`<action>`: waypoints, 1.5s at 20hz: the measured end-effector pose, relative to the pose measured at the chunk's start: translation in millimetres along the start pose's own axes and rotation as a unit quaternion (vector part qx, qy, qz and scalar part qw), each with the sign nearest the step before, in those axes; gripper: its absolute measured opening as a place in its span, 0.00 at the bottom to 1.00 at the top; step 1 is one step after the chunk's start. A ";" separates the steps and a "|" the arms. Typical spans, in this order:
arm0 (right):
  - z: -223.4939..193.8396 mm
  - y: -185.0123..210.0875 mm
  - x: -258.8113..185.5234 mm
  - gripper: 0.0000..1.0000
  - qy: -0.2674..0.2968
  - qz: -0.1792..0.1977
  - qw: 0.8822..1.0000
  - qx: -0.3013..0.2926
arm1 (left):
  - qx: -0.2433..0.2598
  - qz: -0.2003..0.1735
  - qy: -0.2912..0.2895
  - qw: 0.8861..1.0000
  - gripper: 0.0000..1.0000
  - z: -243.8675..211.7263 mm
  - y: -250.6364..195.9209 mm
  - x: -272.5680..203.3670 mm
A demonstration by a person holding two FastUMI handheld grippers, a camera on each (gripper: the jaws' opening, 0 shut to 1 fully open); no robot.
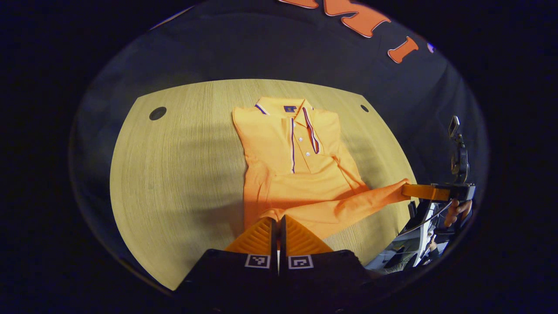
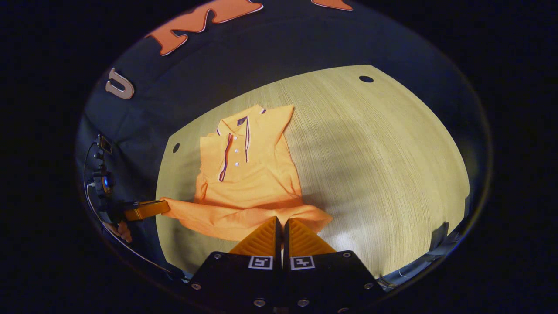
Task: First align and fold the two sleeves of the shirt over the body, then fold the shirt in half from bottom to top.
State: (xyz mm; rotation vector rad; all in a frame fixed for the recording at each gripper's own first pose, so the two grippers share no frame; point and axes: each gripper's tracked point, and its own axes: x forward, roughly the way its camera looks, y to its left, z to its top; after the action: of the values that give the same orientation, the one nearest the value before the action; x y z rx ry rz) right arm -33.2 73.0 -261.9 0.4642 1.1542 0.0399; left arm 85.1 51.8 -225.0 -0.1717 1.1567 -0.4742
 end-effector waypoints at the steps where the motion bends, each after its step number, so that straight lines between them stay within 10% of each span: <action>1: 8.7 0.9 4.0 0.00 0.000 0.002 1.000 -0.005 | -0.002 0.003 -0.009 1.000 0.01 14.4 3.5 4.7; 17: 181.5 11.5 100.3 0.01 -0.006 0.057 0.998 -0.031 | 0.008 0.131 -0.102 0.986 0.01 184.2 68.8 60.8; 22: 218.3 22.2 132.8 0.04 -0.020 0.078 0.995 0.051 | 0.008 0.188 -0.136 0.973 0.11 210.4 95.1 81.7; 27: 241.7 25.3 125.3 0.39 -0.076 0.096 0.991 0.054 | -0.013 0.205 -0.198 0.958 0.77 224.6 88.5 52.8; 30: 251.3 23.8 102.1 0.81 -0.135 0.080 0.988 -0.001 | -0.020 0.205 -0.247 0.947 0.83 235.5 74.2 19.4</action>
State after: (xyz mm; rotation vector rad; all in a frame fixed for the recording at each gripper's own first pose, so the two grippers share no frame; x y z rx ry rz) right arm 236.9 37.9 -261.2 0.5433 0.8502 0.1142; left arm 325.4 83.2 -173.9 -0.0728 0.6801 -0.0284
